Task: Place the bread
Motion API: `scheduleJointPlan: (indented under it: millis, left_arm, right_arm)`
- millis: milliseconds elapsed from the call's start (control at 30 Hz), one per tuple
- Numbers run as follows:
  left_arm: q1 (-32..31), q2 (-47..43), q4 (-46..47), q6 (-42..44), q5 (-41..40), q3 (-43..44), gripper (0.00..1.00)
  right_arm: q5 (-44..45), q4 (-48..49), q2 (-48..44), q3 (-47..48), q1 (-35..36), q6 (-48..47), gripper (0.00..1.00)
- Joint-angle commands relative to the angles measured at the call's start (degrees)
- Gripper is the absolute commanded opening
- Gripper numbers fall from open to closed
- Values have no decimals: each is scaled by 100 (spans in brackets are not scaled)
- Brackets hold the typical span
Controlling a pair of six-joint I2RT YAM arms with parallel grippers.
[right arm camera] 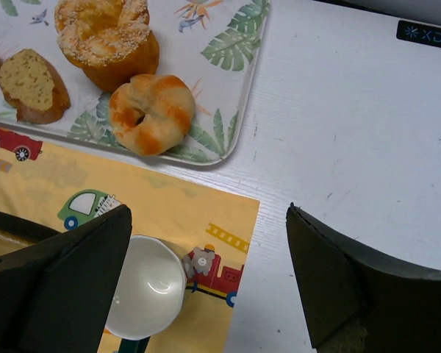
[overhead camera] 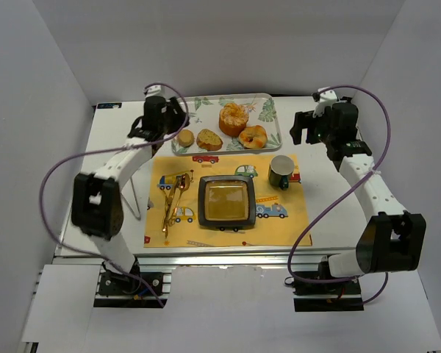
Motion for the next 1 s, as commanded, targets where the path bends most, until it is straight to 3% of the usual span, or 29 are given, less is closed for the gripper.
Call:
scheduleJointPlan:
  millis: [0, 33, 67, 133, 167, 233, 267, 333, 400, 433, 467, 533, 800, 867, 967]
  left_arm:
    - [103, -1589, -347, 211, -393, -1096, 60]
    - [207, -1861, -435, 168, -498, -1379, 19]
    - [269, -2404, -523, 133, -552, -1661, 1]
    - [471, -2960, -752, 28, -744, -2478, 0]
    - [550, -3241, -822, -17, -841, -2733, 0]
    - [830, -3963, -1147, -165, -1035, -3312, 0]
    - [972, -4147, -1305, -227, -1122, -3455, 13]
    - [1322, -4552, -1665, -376, -1141, -3762, 52]
    - [1491, -4667, -1911, -360, -1106, -3869, 80]
    - [1509, -4642, -1974, -264, -1106, -3896, 85]
    - [1709, -4589, -2052, -185, -1080, -3870, 88]
    - [1851, -4388, -2255, 95, -1045, -3791, 93]
    - [2010, -2929, -2010, 1151, -781, -3334, 92]
    - [2001, -2113, -2105, 1573, -789, -2966, 90]
    - [2001, -1743, -1950, 1635, -851, -2998, 85]
  right_arm:
    - [-799, 313, -244, -72, -55, -825, 88]
    - [-2057, 261, -314, -274, -72, -1319, 83]
    - [-2643, 165, -428, -363, -81, -1776, 61]
    - [-4256, -89, -473, -565, -73, -2850, 16]
    - [-4701, -143, -438, -574, -47, -3001, 0]
    - [-5231, -257, -289, -400, 111, -3107, 0]
    - [-5225, -667, -53, -259, 208, -3178, 30]
    - [-5085, -1265, 220, 205, 515, -3519, 63]
    - [-4944, -1366, 415, 243, 708, -3381, 78]
    - [-4734, -1252, 432, 217, 744, -3267, 84]
    - [-4654, -1033, 441, 147, 771, -3049, 89]
    - [-4452, -865, 450, 111, 797, -2845, 89]
    - [-4126, -794, 389, -2, 789, -2712, 89]
    - [-4047, -776, 301, -100, 789, -2756, 89]
    - [-3933, -794, 239, -117, 719, -2817, 89]
